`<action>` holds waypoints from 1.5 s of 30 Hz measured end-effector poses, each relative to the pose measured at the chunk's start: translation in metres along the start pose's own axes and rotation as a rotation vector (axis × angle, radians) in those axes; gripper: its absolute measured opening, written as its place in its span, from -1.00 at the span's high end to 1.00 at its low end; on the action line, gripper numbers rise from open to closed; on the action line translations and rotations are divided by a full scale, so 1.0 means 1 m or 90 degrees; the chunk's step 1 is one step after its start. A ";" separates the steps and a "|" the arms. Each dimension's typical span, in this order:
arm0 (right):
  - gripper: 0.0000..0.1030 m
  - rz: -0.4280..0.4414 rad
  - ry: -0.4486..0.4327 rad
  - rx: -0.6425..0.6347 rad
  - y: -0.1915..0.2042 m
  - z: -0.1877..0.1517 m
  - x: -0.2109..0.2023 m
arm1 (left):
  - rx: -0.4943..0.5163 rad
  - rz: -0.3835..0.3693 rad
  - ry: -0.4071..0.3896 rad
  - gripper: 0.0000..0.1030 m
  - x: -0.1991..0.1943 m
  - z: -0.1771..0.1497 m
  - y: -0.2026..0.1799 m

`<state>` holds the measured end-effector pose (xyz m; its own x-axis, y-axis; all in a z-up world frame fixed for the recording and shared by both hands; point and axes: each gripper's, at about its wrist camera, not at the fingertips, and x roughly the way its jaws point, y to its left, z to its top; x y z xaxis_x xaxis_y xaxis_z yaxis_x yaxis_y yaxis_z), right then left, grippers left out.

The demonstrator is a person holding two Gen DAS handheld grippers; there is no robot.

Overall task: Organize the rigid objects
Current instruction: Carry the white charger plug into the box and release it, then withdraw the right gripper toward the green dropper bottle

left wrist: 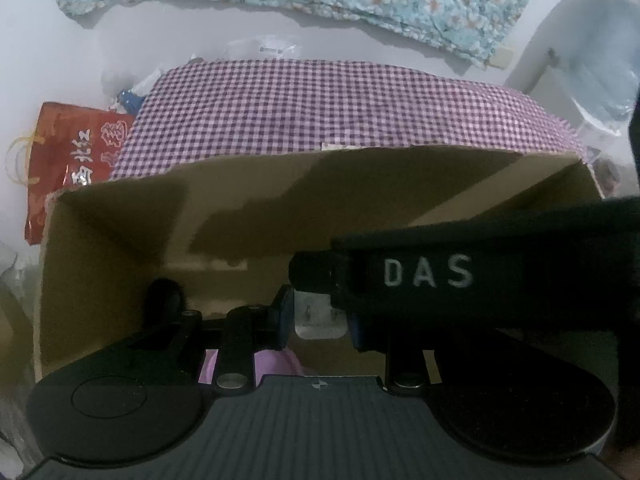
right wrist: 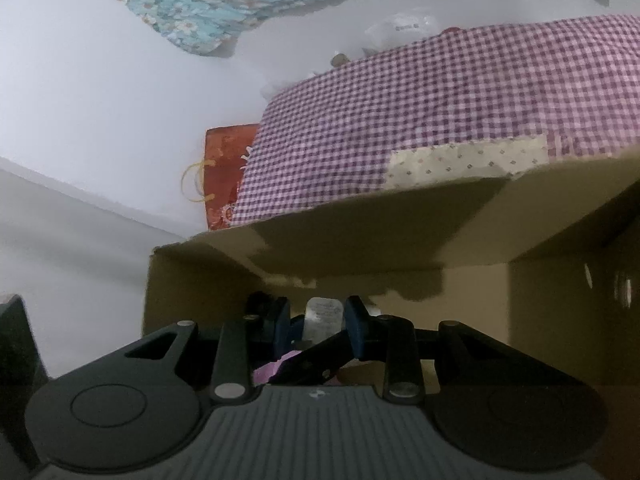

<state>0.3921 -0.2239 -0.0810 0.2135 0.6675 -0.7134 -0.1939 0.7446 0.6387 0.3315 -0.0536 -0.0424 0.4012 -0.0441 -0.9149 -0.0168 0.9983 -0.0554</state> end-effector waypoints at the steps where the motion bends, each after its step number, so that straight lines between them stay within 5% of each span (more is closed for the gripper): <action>1: 0.34 0.000 0.001 0.006 -0.002 0.001 0.001 | -0.001 -0.001 0.000 0.48 0.001 0.001 0.001; 7: 0.33 0.014 -0.007 0.025 -0.005 0.000 -0.003 | -0.002 -0.005 0.000 0.40 -0.003 0.004 0.000; 15: 0.28 0.050 -0.072 0.024 0.006 -0.010 -0.060 | 0.013 -0.020 -0.036 -0.32 -0.047 -0.001 -0.004; 29: 0.14 0.175 -0.249 -0.019 0.026 -0.141 -0.236 | -0.013 -0.191 -0.198 -0.91 -0.204 -0.078 0.009; 33: 0.12 0.138 -0.273 -0.035 0.028 -0.187 -0.244 | 0.045 -0.201 -0.224 -0.93 -0.222 -0.125 0.007; 40: 0.12 0.015 -0.226 -0.087 0.033 -0.234 -0.211 | 0.140 -0.155 -0.215 -0.93 -0.195 -0.195 -0.009; 45: 0.12 0.020 -0.206 -0.124 0.044 -0.238 -0.191 | 0.162 -0.109 -0.187 -0.78 -0.157 -0.220 -0.021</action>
<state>0.1153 -0.3186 0.0149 0.4907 0.6787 -0.5464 -0.3770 0.7307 0.5691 0.0674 -0.0760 0.0149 0.6232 -0.2349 -0.7459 0.2847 0.9565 -0.0634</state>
